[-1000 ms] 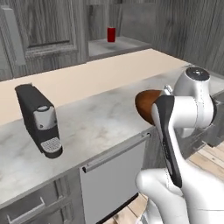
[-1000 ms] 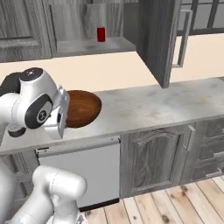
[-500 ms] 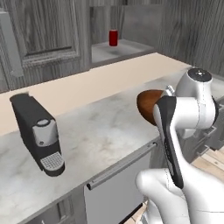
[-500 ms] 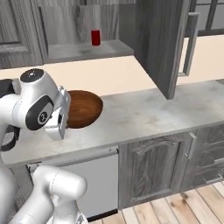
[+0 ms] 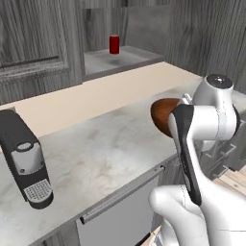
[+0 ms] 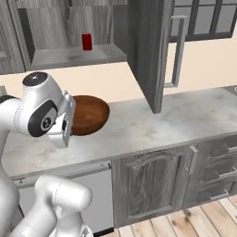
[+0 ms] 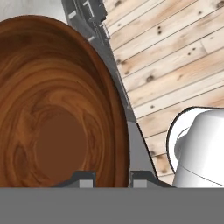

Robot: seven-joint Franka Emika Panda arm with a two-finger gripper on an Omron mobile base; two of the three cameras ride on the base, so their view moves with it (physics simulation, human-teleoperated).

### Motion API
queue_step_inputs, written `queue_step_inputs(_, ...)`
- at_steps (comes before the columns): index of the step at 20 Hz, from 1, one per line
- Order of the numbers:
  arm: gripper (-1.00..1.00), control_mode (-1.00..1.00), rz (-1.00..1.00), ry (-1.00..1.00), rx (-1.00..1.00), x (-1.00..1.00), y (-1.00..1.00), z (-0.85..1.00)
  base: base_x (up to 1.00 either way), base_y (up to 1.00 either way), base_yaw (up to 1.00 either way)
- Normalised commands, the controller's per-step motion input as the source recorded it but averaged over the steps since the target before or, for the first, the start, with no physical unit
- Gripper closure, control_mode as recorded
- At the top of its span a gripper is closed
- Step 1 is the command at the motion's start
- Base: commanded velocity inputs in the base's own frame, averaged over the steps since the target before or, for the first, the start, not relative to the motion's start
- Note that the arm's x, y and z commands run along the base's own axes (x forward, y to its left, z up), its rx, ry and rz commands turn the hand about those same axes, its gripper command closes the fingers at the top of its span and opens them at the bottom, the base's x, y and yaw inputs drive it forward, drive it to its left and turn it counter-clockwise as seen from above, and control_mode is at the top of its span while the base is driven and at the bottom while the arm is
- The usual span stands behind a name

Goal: Pick the mug and place it in the sink. Pick the bowl and place it in the open cabinet and then close the cabinet.

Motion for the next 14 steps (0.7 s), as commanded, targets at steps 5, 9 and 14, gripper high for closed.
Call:
queue_step_inputs(5, 1.00, 1.00, 0.00, 0.00, 0.00, 0.00, 0.00, 0.00, 0.39, -0.02, 0.01)
queue_step_inputs(9, 1.00, 1.00, 0.00, 0.00, 0.00, 0.00, 0.00, 0.00, 0.49, 0.01, 0.00)
queue_step_inputs(14, 1.00, 1.00, 0.00, 0.00, 0.00, 0.00, 0.00, 0.00, 0.56, 0.04, 0.00)
